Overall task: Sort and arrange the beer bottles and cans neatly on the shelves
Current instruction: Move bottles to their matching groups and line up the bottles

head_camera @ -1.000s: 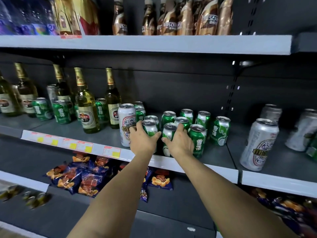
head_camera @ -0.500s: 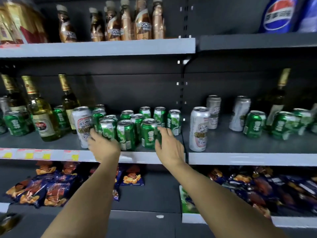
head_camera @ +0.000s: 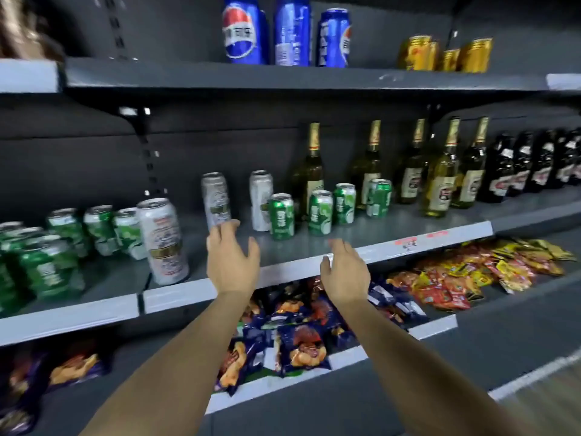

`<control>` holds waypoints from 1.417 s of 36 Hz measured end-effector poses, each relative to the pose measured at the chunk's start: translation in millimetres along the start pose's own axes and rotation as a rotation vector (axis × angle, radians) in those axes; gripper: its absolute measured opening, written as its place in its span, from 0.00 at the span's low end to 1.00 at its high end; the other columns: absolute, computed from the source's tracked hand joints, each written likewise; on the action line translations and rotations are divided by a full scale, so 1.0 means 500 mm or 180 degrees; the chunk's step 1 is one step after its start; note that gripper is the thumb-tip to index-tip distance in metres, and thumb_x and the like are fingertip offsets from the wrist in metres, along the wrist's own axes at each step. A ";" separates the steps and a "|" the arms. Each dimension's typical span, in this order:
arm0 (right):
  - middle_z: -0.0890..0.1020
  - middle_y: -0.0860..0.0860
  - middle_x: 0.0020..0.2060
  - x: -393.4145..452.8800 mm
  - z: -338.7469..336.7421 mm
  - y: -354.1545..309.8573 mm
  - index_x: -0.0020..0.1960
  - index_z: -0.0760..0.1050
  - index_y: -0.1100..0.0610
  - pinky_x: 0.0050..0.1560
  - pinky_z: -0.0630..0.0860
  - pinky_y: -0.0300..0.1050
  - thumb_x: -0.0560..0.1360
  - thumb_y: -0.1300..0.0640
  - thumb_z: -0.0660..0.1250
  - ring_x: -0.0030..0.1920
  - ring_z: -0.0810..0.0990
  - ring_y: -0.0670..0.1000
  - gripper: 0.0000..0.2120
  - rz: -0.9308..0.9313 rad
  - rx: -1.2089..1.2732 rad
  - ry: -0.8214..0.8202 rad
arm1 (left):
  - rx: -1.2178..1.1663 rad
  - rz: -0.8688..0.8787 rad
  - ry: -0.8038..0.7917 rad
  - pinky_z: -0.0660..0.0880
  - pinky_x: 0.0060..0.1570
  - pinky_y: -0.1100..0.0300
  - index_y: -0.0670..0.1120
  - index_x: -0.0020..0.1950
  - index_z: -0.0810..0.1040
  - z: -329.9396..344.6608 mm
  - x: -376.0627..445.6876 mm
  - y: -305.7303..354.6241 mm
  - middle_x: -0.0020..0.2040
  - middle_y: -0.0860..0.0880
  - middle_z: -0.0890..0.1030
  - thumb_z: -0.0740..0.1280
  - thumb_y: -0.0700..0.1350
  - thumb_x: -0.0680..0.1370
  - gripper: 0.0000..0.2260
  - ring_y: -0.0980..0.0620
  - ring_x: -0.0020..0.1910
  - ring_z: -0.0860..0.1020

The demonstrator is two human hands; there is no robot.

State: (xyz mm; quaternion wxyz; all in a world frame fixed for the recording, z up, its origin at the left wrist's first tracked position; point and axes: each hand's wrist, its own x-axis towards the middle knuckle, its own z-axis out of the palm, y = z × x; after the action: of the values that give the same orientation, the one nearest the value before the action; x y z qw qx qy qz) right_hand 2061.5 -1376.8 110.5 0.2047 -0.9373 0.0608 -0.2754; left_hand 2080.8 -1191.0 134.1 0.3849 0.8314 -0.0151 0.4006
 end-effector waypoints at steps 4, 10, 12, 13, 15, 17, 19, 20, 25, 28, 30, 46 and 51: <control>0.77 0.53 0.59 0.047 -0.037 0.128 0.66 0.69 0.57 0.52 0.74 0.49 0.80 0.56 0.60 0.58 0.76 0.55 0.15 0.0349 -0.0036 0.0126 | -0.0132 0.0044 -0.0400 0.68 0.43 0.54 0.44 0.63 0.74 0.130 -0.011 0.086 0.60 0.45 0.73 0.66 0.44 0.77 0.14 0.44 0.61 0.71; 0.78 0.55 0.59 0.133 -0.066 0.285 0.66 0.69 0.58 0.50 0.73 0.50 0.79 0.56 0.61 0.59 0.76 0.59 0.16 0.0752 -0.0057 0.0265 | -0.0304 0.0098 -0.0897 0.68 0.44 0.55 0.46 0.64 0.72 0.316 -0.013 0.182 0.62 0.46 0.71 0.66 0.46 0.79 0.15 0.46 0.62 0.70; 0.78 0.56 0.58 0.171 -0.073 0.327 0.65 0.69 0.58 0.48 0.72 0.49 0.79 0.56 0.61 0.58 0.76 0.59 0.16 0.0820 -0.0121 0.0259 | -0.0395 0.0162 -0.1017 0.71 0.45 0.54 0.47 0.65 0.71 0.379 -0.002 0.211 0.63 0.47 0.71 0.67 0.47 0.78 0.16 0.46 0.61 0.71; 0.78 0.56 0.58 0.191 -0.076 0.346 0.64 0.69 0.58 0.47 0.71 0.49 0.78 0.57 0.60 0.57 0.76 0.60 0.15 0.0851 -0.0159 0.0255 | -0.0442 0.0184 -0.1071 0.72 0.46 0.53 0.47 0.65 0.71 0.410 0.005 0.224 0.63 0.46 0.71 0.67 0.47 0.78 0.17 0.46 0.60 0.72; 0.78 0.56 0.57 0.234 -0.078 0.380 0.63 0.69 0.58 0.44 0.68 0.47 0.78 0.58 0.59 0.56 0.76 0.60 0.14 0.0885 -0.0221 0.0223 | -0.0503 0.0211 -0.1172 0.74 0.48 0.51 0.47 0.66 0.70 0.472 0.022 0.253 0.64 0.46 0.70 0.68 0.47 0.77 0.18 0.45 0.60 0.74; 0.78 0.57 0.57 0.281 -0.078 0.407 0.62 0.68 0.58 0.45 0.68 0.47 0.78 0.59 0.58 0.57 0.76 0.60 0.13 0.0927 -0.0268 0.0055 | -0.0586 0.0152 -0.1256 0.74 0.49 0.51 0.48 0.67 0.69 0.529 0.043 0.280 0.66 0.46 0.69 0.69 0.47 0.77 0.20 0.45 0.61 0.73; 0.77 0.57 0.60 0.332 -0.071 0.430 0.65 0.66 0.58 0.51 0.71 0.49 0.78 0.58 0.58 0.59 0.75 0.59 0.16 0.0985 -0.0265 -0.0178 | -0.0657 0.0074 -0.1346 0.75 0.50 0.51 0.48 0.68 0.68 0.584 0.067 0.302 0.66 0.46 0.69 0.70 0.47 0.76 0.22 0.45 0.62 0.74; 0.76 0.56 0.62 0.358 -0.065 0.441 0.68 0.65 0.57 0.55 0.72 0.49 0.78 0.58 0.59 0.60 0.75 0.59 0.18 0.1001 -0.0232 -0.0285 | -0.0687 0.0034 -0.1392 0.75 0.51 0.51 0.48 0.69 0.68 0.610 0.079 0.312 0.67 0.46 0.69 0.71 0.47 0.76 0.23 0.45 0.62 0.74; 0.73 0.55 0.67 0.456 -0.029 0.489 0.71 0.62 0.57 0.62 0.72 0.52 0.78 0.56 0.62 0.65 0.73 0.56 0.22 0.0938 -0.0004 -0.0730 | -0.0953 -0.0242 -0.1408 0.70 0.61 0.52 0.46 0.73 0.62 0.733 0.124 0.352 0.69 0.43 0.67 0.74 0.46 0.73 0.33 0.44 0.67 0.70; 0.71 0.56 0.69 0.482 -0.003 0.516 0.74 0.59 0.57 0.63 0.71 0.51 0.79 0.55 0.62 0.66 0.72 0.56 0.26 0.0821 0.0066 -0.0909 | -0.0953 -0.0572 -0.1365 0.66 0.66 0.50 0.47 0.77 0.56 0.793 0.134 0.363 0.72 0.42 0.64 0.76 0.50 0.71 0.41 0.43 0.71 0.65; 0.70 0.57 0.70 0.500 0.012 0.534 0.75 0.57 0.58 0.65 0.70 0.51 0.79 0.55 0.62 0.68 0.71 0.57 0.28 0.0696 0.0074 -0.0994 | -0.0839 -0.0810 -0.1400 0.67 0.65 0.47 0.48 0.78 0.53 0.827 0.137 0.368 0.74 0.43 0.62 0.77 0.54 0.69 0.45 0.42 0.72 0.63; 0.61 0.56 0.76 0.554 0.053 0.597 0.79 0.45 0.58 0.71 0.61 0.52 0.78 0.52 0.64 0.75 0.60 0.59 0.38 -0.0273 -0.0083 -0.1273 | -0.0270 -0.1197 -0.0452 0.69 0.44 0.54 0.50 0.70 0.65 0.860 0.105 0.409 0.64 0.46 0.73 0.76 0.53 0.69 0.34 0.42 0.59 0.76; 0.62 0.56 0.75 0.559 0.040 0.578 0.79 0.47 0.57 0.72 0.60 0.52 0.76 0.53 0.66 0.74 0.61 0.59 0.39 -0.0477 0.0062 -0.1177 | -0.0083 -0.1122 -0.0054 0.71 0.49 0.52 0.50 0.71 0.65 0.797 0.095 0.432 0.66 0.49 0.73 0.75 0.55 0.69 0.35 0.44 0.61 0.75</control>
State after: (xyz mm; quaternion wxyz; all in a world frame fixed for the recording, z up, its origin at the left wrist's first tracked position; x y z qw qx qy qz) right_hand 2306.9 -1695.8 112.1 0.2004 -0.9718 -0.0504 -0.1137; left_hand 2301.7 -1589.3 149.2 0.4598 0.8194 0.1225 0.3197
